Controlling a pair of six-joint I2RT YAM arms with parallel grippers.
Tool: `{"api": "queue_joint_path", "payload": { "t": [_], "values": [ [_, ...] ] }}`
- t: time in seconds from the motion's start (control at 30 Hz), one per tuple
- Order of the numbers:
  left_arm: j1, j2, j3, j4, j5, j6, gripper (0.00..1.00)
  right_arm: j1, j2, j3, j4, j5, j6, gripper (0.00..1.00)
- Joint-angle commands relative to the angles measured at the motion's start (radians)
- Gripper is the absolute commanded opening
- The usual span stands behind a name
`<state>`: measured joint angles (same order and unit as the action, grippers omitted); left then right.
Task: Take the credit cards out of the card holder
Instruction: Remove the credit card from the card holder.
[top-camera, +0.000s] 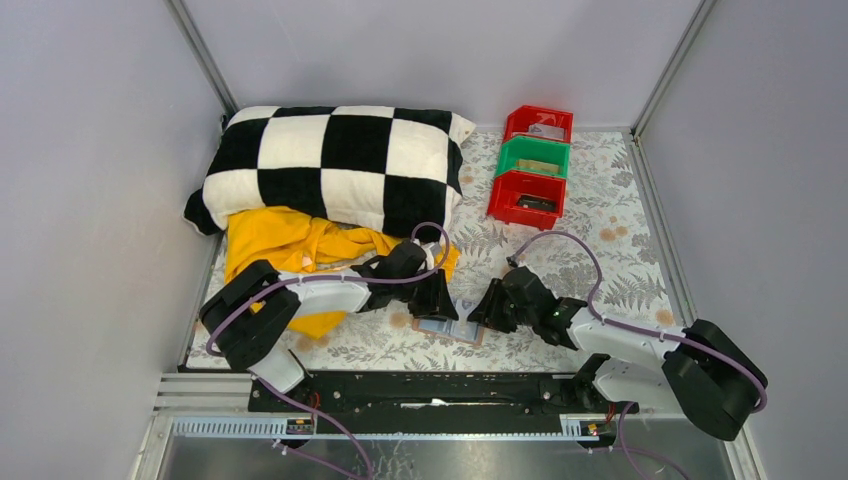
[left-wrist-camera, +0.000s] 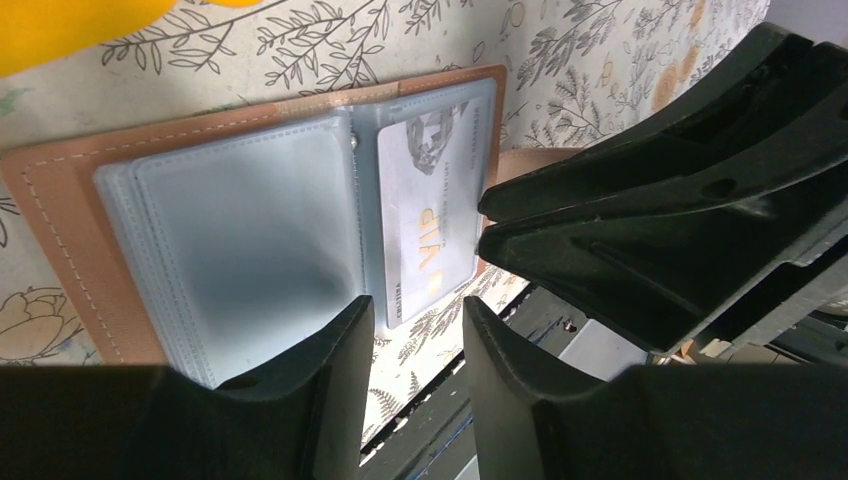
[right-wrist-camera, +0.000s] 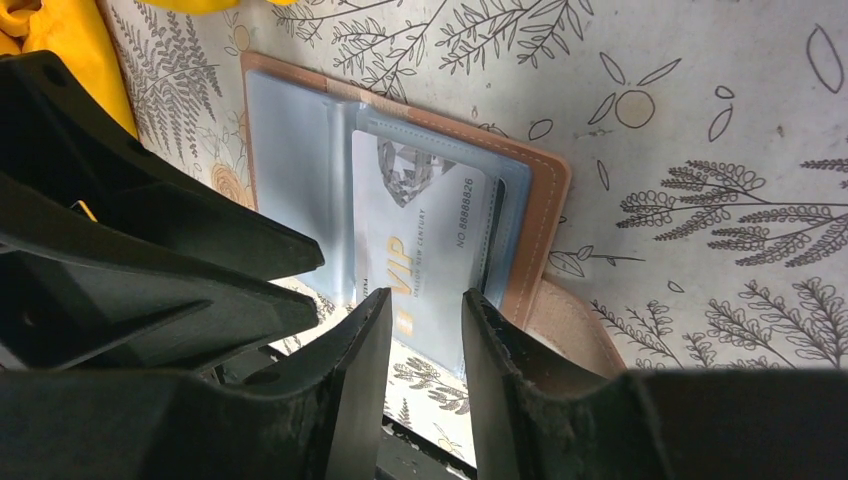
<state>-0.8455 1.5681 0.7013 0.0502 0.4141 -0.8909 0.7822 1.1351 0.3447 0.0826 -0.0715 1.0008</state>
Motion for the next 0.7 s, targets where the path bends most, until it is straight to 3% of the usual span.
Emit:
{"api": "queue_joint_path", "payload": {
  "t": [0.0, 0.67],
  "values": [
    [-0.006, 0.019, 0.030, 0.054, -0.003, 0.000, 0.41, -0.012, 0.019, -0.006, 0.043, -0.003, 0.010, 0.39],
    [-0.008, 0.074, -0.001, 0.147, -0.014, -0.063, 0.33, -0.018, 0.025, -0.017, 0.067, -0.023, 0.018, 0.38]
  ]
}}
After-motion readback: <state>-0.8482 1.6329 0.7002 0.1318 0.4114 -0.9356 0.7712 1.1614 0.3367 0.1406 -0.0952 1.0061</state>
